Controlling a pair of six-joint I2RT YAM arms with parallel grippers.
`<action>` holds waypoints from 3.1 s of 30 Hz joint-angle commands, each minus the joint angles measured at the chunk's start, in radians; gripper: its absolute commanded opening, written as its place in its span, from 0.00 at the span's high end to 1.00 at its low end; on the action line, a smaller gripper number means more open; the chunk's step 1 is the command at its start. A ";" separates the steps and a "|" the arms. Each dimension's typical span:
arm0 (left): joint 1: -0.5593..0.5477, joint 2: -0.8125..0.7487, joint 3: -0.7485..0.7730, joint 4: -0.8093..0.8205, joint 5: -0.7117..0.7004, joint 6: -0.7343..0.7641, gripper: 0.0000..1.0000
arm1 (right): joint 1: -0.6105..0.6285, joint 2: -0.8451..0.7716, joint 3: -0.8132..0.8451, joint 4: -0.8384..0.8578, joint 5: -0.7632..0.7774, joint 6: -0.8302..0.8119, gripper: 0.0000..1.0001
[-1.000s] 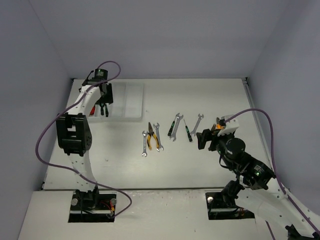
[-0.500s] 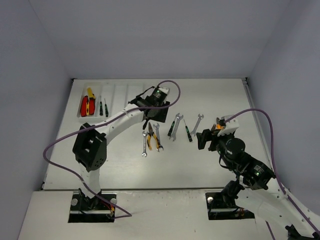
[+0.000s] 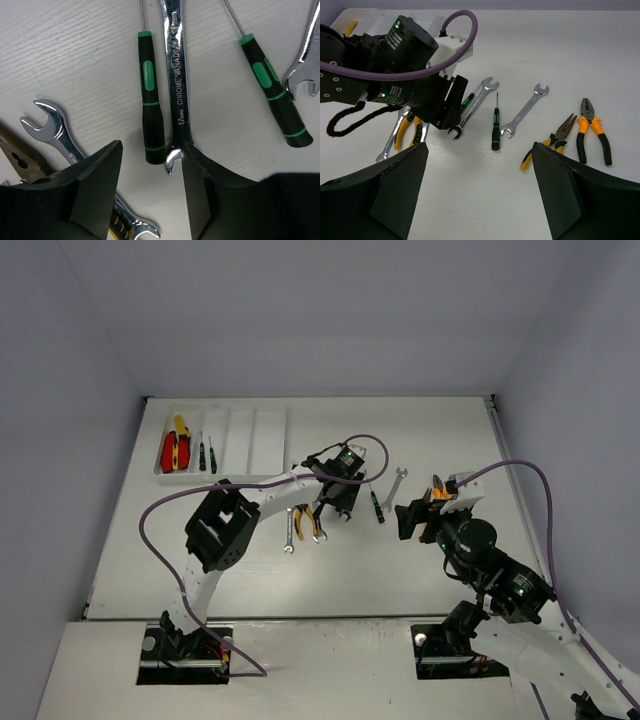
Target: Sort the tools into containers
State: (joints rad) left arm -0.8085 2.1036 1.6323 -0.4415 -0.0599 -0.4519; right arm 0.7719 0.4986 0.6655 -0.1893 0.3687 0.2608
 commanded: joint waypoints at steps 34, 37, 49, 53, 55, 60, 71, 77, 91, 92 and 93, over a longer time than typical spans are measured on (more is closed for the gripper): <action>0.243 -0.322 -0.111 0.035 -0.156 0.067 1.00 | -0.003 0.006 0.012 0.044 -0.003 0.027 0.18; 0.374 -0.351 -0.118 0.018 -0.140 0.097 1.00 | -0.003 0.009 0.013 0.045 -0.001 0.028 0.18; 0.710 -0.142 0.099 -0.041 -0.109 0.228 0.96 | -0.003 0.002 0.006 0.045 -0.017 0.032 0.17; 0.756 -0.077 0.165 -0.062 -0.124 0.266 0.88 | -0.002 -0.005 0.005 0.045 -0.016 0.034 0.17; 0.766 -0.054 0.184 -0.077 -0.133 0.277 0.80 | -0.003 -0.006 0.005 0.045 -0.014 0.035 0.17; 0.767 -0.092 0.150 -0.069 -0.117 0.253 0.64 | -0.002 0.009 0.008 0.045 -0.010 0.037 0.17; 0.699 -0.380 -0.026 -0.071 -0.053 0.151 0.55 | -0.005 0.210 0.038 0.045 -0.026 0.055 0.18; 0.627 -0.609 -0.140 -0.113 0.017 0.107 0.47 | -0.012 0.434 0.091 0.063 -0.056 0.043 0.33; 0.624 -1.077 -0.589 -0.027 0.060 0.163 0.38 | -0.199 0.856 0.162 0.179 -0.236 0.025 0.52; 0.624 -1.101 -0.597 -0.026 0.058 0.169 0.38 | -0.210 0.888 0.164 0.192 -0.236 0.021 0.53; 0.624 -1.117 -0.607 -0.022 0.054 0.171 0.37 | -0.217 0.910 0.166 0.222 -0.239 0.017 0.54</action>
State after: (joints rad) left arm -0.1894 1.0558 1.0217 -0.5391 -0.0130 -0.3095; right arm 0.5815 1.3452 0.7786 -0.0664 0.1479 0.2875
